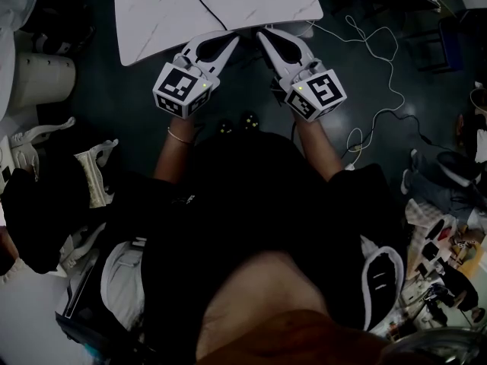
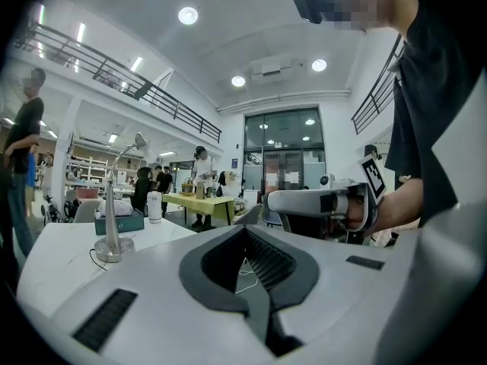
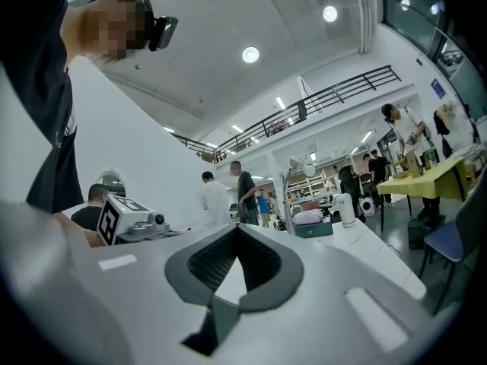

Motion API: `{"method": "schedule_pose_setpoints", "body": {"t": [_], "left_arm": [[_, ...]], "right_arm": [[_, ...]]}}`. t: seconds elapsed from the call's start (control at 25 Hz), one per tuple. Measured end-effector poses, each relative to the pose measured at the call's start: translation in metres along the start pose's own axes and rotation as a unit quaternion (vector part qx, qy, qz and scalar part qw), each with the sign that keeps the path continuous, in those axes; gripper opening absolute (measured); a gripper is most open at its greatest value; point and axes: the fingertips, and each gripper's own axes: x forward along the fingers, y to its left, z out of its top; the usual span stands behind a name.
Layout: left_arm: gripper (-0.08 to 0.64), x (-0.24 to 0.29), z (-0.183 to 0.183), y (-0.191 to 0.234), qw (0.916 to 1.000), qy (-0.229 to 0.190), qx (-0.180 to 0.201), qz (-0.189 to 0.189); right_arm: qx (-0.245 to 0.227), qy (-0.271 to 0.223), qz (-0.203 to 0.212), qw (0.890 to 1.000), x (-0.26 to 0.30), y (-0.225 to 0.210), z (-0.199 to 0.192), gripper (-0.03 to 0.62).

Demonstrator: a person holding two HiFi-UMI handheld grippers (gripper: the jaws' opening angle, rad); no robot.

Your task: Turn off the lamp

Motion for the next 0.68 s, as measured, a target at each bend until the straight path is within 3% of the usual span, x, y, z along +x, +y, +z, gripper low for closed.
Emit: {"method": "schedule_pose_setpoints", "body": {"t": [0.68], "left_arm": [[0.006,0.005,-0.003,0.007,1.0000,0.005,-0.004,0.006]], "right_arm": [[0.014,-0.005,-0.006,1.000,0.001,-0.009,-0.002,0.000]]}}
